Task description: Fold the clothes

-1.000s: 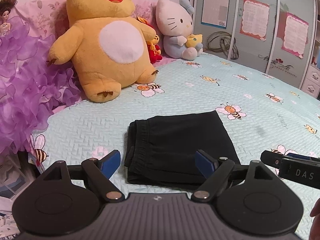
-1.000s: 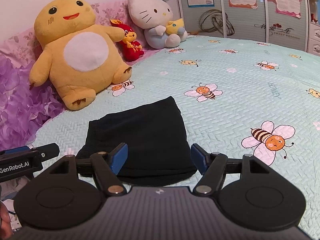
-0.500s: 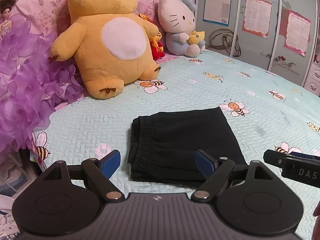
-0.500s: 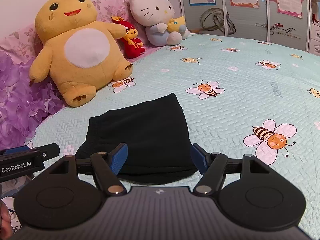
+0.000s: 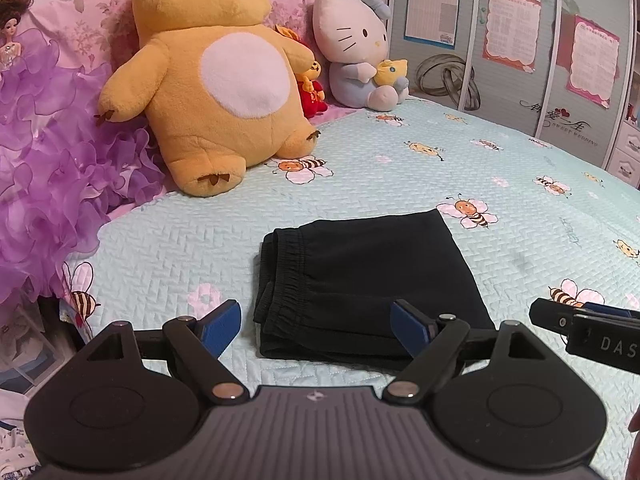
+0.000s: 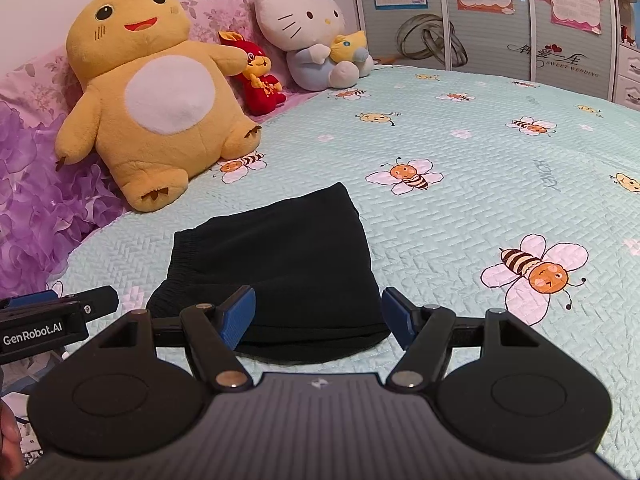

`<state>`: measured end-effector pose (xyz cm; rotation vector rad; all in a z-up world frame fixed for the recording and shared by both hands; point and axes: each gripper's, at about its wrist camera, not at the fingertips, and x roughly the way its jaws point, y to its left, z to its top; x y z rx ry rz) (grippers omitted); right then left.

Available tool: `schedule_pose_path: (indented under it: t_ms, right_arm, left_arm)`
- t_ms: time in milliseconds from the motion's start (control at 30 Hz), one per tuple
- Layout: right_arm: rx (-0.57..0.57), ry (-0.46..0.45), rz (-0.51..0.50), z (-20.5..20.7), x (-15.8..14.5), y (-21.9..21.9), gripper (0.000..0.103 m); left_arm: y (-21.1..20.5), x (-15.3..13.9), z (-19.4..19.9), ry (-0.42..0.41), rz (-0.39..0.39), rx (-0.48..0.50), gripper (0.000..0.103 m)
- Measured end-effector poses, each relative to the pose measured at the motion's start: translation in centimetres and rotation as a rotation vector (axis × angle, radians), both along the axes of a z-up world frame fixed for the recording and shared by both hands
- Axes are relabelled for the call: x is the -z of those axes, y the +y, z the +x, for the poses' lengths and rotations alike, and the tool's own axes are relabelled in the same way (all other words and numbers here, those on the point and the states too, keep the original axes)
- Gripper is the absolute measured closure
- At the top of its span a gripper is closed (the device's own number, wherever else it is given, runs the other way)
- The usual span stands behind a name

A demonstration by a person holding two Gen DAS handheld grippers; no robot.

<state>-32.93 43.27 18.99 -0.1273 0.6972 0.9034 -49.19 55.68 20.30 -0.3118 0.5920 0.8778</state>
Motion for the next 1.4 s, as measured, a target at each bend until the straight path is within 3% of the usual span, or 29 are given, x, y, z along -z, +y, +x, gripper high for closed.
schedule_pose_path:
  t_ms: [467,600,733,1167,1400]
  right_arm:
    - [-0.008,0.004,-0.006,0.0,0.3,0.1,0.033]
    - [-0.012,0.023,0.0,0.9,0.7,0.0,0.033]
    - [0.017,0.046,-0.011,2.3,1.6,-0.2,0.033]
    - [0.001,0.158,-0.024,5.4,5.7,0.8,0.033]
    - [0.038,0.099,-0.103,4.7,6.9,1.2,0.03]
  left_arm:
    - [0.5,0.2,-0.1,0.002,-0.003,-0.004,0.018]
    - [2.2,0.5,-0.6,-0.015,-0.038,-0.025,0.017]
    - [3.8,1.4,-0.9,-0.01,-0.06,-0.057,0.017]
    - [6.3,5.8,0.8,0.067,-0.136,-0.034,0.017]
    - [5.3,6.4,1.5,0.087,-0.121,-0.011,0.017]
